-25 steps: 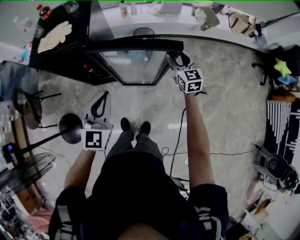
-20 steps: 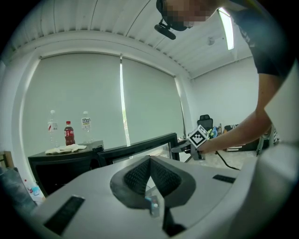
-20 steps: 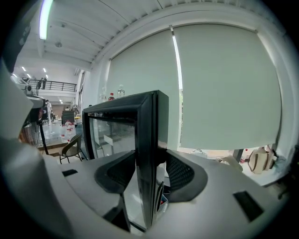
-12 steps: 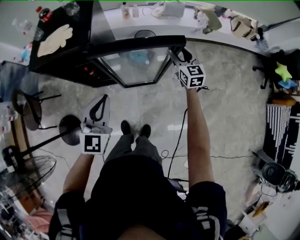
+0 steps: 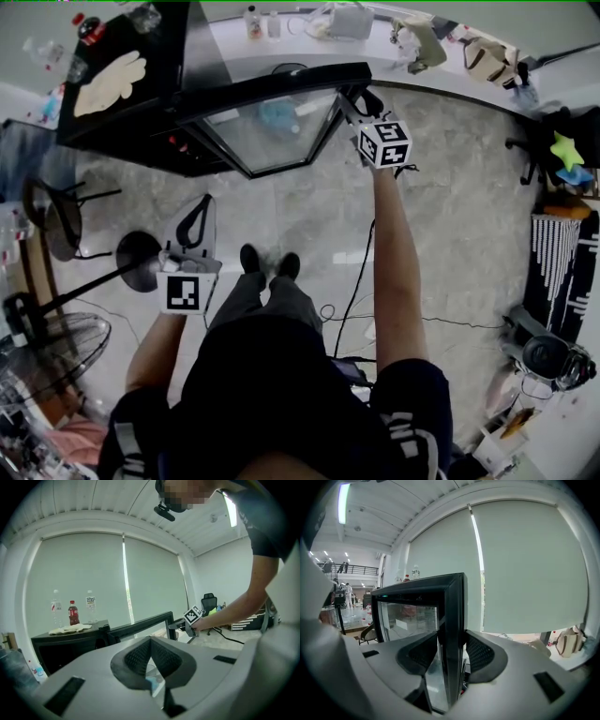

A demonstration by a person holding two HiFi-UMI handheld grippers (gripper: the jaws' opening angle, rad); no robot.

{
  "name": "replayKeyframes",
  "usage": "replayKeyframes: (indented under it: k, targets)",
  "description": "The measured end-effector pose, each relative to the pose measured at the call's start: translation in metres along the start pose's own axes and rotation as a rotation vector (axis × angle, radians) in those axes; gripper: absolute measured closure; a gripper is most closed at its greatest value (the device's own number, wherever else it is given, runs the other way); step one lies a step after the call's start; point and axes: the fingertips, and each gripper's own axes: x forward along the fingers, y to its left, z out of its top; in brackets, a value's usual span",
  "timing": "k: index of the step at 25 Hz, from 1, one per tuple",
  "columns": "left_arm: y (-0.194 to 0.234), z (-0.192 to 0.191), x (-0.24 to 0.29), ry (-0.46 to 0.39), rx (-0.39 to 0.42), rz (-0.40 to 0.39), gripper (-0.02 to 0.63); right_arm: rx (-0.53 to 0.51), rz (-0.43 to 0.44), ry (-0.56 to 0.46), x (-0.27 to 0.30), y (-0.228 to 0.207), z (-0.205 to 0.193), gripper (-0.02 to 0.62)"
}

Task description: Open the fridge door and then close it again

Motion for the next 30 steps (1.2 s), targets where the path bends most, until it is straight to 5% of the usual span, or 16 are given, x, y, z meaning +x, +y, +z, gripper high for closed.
replayKeyframes:
  k: [30]
  targets:
    - [0.018, -0.001, 0.01, 0.01, 0.009, 0.033, 0.583, -0.063, -0.015, 0.002, 0.028, -0.013, 0.009, 0.4]
